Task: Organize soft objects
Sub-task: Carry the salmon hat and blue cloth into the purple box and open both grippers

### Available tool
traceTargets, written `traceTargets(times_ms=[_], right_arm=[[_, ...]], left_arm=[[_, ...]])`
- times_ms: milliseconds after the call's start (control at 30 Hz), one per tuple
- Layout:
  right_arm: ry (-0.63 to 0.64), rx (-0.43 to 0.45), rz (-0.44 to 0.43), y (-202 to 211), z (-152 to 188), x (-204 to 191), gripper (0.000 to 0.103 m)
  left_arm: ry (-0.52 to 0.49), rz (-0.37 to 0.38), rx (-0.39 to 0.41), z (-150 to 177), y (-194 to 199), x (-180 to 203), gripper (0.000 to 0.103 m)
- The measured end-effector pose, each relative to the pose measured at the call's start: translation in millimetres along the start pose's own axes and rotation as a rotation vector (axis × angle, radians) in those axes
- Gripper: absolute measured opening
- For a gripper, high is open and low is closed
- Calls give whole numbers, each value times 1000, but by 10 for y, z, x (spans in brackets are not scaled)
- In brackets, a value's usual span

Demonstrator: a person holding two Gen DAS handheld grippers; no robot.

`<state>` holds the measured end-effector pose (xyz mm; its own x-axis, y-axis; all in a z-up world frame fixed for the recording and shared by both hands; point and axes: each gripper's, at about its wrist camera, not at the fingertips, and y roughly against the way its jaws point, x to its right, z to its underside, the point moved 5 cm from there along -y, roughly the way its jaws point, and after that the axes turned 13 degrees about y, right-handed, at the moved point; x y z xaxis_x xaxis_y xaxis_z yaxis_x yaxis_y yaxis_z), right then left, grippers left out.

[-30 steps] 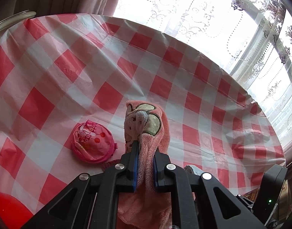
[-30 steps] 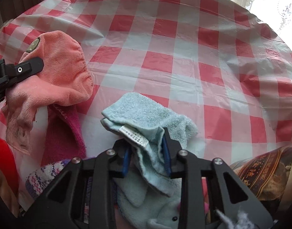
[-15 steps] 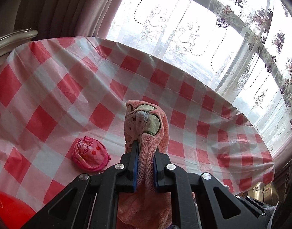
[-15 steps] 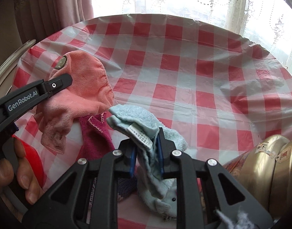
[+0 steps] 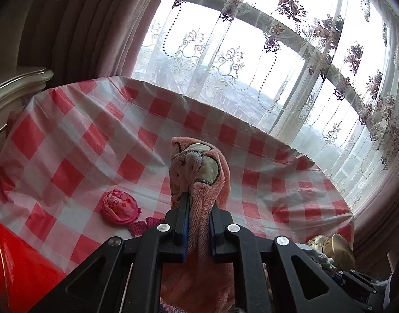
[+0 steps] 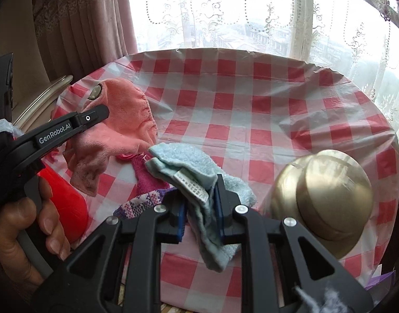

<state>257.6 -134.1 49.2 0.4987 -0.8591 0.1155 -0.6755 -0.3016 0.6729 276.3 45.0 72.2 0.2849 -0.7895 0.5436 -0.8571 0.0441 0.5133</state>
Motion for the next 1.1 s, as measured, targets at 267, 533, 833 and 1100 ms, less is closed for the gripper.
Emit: traceTargets(times_ms=[267, 533, 833, 1100], right_arm=[[-79, 39, 21, 860, 477, 478, 22], [-196, -1, 160, 1643, 1318, 1305, 22], [-366, -106, 298, 2114, 2347, 2103, 22], [-471, -216, 296, 2171, 3138, 2340, 22]], left_arm=[[-53, 93, -29, 398, 557, 414, 12], [-148, 239, -163, 1049, 825, 1078, 12], [-267, 405, -391, 1958, 961, 1870, 12], [-354, 498, -621, 2837, 1089, 2377, 12]])
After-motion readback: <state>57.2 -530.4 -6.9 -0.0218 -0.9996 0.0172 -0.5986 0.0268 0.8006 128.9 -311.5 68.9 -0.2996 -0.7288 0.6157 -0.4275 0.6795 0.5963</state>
